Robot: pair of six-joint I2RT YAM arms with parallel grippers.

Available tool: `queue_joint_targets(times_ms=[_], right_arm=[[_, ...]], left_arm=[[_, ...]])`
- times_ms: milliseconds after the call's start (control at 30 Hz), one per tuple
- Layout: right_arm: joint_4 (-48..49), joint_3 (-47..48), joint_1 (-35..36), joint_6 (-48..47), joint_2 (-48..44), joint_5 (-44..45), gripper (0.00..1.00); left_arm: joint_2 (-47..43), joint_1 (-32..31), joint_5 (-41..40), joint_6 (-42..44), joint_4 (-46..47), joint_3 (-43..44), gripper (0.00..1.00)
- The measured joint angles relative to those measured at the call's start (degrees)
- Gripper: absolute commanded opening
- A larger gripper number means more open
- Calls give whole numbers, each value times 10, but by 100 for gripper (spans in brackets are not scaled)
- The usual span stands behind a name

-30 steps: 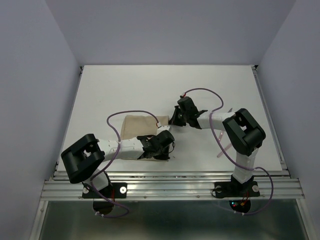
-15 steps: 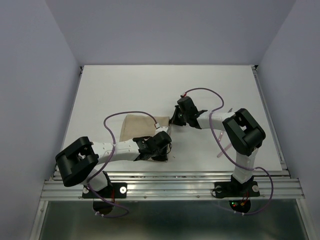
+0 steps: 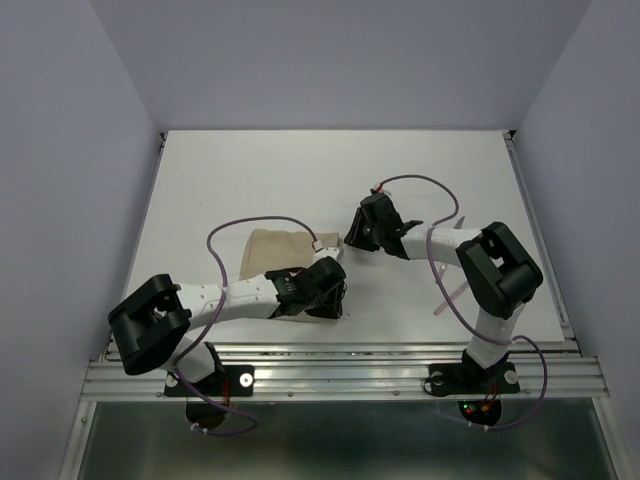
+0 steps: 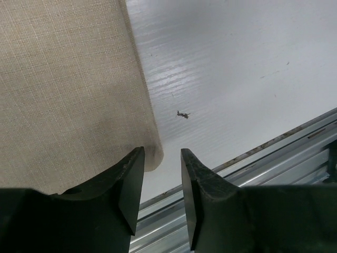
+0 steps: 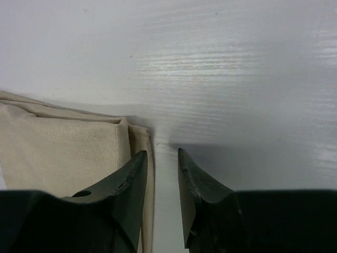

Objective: Fold the napkin into a case and place the utensils inside
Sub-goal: Smooth out the lower triangle-folded napkin at the center of the board, then move the lower triangle-folded napkin to the center of the board.

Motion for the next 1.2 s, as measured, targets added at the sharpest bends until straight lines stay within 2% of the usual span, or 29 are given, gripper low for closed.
queue_joint_targets(times_ms=[100,267,300,333,533,667,700,767,967,1067,1167,1200], right_arm=[[-3,-5,-1,1,-14,7,41],[-4,-16,-1,14,-21,0,63],[-4,-19,-1,18,-21,-4,72],[2,-23,-1,26,-22,-9,75],[52,-42,-1,68,-28,-57,77],[70,-43,-1,85,-17,-76,66],[74,-43,-1,88,-12,-78,57],[80,-39,-1,91,-1,-81,47],[100,-20,-2,99,32,-85,34],[100,-19,-2,100,36,-82,13],[96,-19,-2,98,38,-77,1],[94,-19,-2,96,38,-74,1]], left_arm=[[-14,0,-4,3,-16,9,49],[-35,0,-15,5,-39,25,46],[-40,2,-17,5,-41,26,46],[-50,8,-18,4,-46,26,45],[-159,79,-13,1,-50,12,45],[-234,121,-16,0,-53,6,45],[-240,124,-16,0,-53,6,45],[-243,129,-16,0,-55,5,45],[-233,135,-16,0,-62,-3,45],[-229,136,-14,0,-63,-6,45],[-227,137,-13,0,-63,-7,44],[-226,138,-13,0,-63,-7,44]])
